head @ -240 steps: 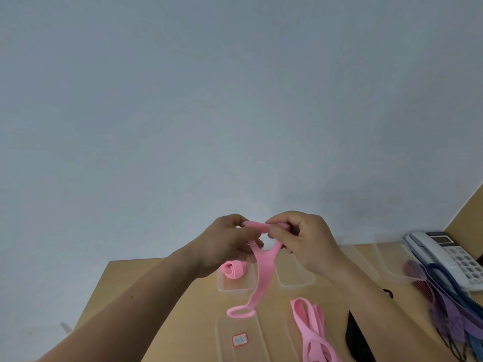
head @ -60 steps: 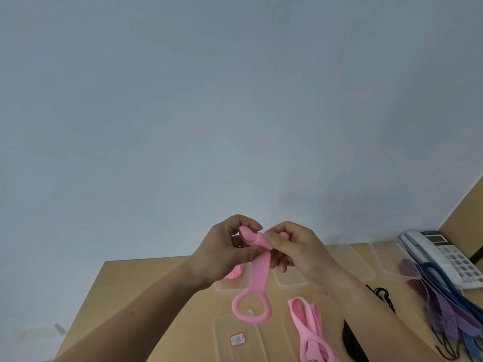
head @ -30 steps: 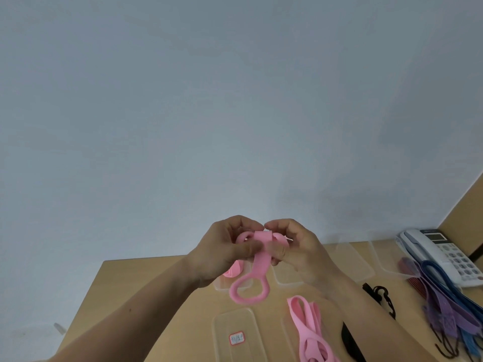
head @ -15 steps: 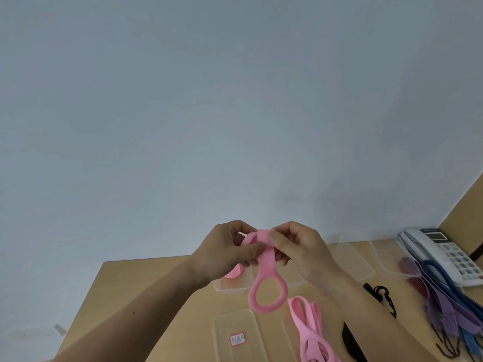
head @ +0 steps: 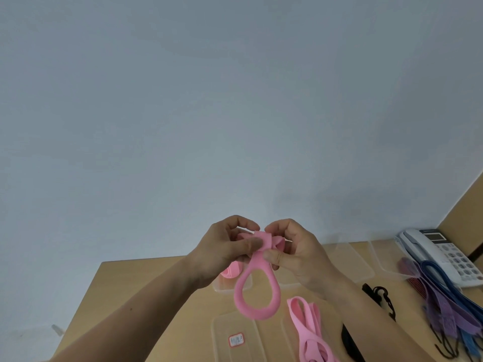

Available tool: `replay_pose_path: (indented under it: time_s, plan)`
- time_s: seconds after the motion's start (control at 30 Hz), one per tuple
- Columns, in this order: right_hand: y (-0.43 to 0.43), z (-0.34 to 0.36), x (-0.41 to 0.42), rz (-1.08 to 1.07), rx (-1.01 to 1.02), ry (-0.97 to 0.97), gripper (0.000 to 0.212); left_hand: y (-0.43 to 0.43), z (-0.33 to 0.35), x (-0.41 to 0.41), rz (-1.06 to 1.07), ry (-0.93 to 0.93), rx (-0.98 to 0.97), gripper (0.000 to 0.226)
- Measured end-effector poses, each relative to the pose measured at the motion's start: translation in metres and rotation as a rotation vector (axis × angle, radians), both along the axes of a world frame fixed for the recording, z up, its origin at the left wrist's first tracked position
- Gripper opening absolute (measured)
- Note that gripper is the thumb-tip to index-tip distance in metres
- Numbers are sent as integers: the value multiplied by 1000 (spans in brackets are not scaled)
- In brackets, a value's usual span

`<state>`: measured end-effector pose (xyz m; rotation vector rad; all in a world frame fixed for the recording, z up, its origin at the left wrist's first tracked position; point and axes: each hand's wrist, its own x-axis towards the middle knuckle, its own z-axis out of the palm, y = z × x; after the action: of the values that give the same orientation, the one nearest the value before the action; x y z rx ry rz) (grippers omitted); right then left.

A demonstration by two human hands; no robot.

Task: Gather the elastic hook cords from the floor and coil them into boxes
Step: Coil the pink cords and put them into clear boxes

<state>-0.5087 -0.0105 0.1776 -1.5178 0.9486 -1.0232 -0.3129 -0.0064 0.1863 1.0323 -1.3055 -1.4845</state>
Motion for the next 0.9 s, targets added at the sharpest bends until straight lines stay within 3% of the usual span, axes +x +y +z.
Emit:
replay_pose_path:
  time_s: [0.23,0.47,0.63,0.73,0.8,0.9]
  plan:
    - [-3,6,1,23,170,-160,40,0,-2,2,16,50,-74,34]
    - [-3,10,5,-17,161,15,45,1,-3,2,-7,5,-125,43]
    - [-1,8,3,-34,95,34,23,-1,0,6,-27,-116,-30,62]
    - [2,8,2,-25,64,32,20,-1,3,9,-140,-211,-7,46]
    - [4,9,1,-12,61,24,25,1,4,11,-184,-181,26,40]
    - [5,7,0,7,46,31,26,2,8,11,-183,-119,101,49]
